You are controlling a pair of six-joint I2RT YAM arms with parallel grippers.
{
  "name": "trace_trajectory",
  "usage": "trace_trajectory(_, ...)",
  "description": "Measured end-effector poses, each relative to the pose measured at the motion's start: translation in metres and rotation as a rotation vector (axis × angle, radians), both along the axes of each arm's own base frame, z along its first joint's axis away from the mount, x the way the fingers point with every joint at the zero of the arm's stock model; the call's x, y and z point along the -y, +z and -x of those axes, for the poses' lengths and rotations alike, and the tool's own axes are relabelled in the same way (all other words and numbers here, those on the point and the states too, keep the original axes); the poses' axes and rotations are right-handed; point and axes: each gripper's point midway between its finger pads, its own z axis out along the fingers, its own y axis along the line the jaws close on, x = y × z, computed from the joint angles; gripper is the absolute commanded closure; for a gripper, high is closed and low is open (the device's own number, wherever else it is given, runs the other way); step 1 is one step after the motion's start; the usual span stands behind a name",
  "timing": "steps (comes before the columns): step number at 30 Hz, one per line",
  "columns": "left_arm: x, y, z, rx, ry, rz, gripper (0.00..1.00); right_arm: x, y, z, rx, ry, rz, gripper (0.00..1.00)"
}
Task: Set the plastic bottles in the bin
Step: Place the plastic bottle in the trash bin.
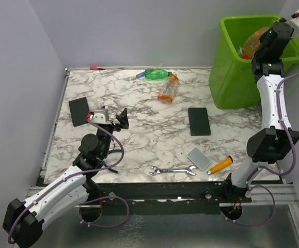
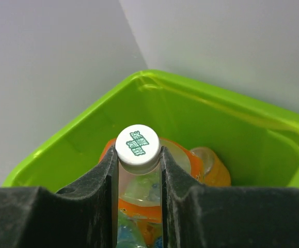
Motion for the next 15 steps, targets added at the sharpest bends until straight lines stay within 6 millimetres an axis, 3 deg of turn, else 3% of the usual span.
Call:
trace_trajectory(1,0.0,0.0,0.0,-0.001,0.0,-0.002,0.01,-0.002,0.003,-0.002,0.006,0.013,0.001,0.33)
trace_trajectory(3,0.001,-0.002,-0.001,-0.005,0.0,-0.005,0.01,-0.007,0.007,-0.004,0.017,0.055,-0.003,0.14)
trace_trajectory(7,0.001,-0.004,-0.002,-0.01,0.0,-0.009,0.01,-0.019,0.004,-0.01,0.003,0.138,-0.01,0.01)
trace_trajectory(10,0.001,-0.004,-0.002,-0.01,0.0,-0.009,0.01,-0.028,0.007,-0.013,0.018,0.189,-0.031,0.0)
trace_trajectory(13,0.002,-0.006,-0.003,-0.016,0.0,-0.014,0.01,-0.044,0.023,-0.014,0.067,0.258,-0.054,0.0)
trace_trajectory(15,0.003,-0.008,-0.004,-0.023,-0.001,-0.019,0.01,-0.06,0.047,-0.01,0.12,0.304,-0.052,0.0)
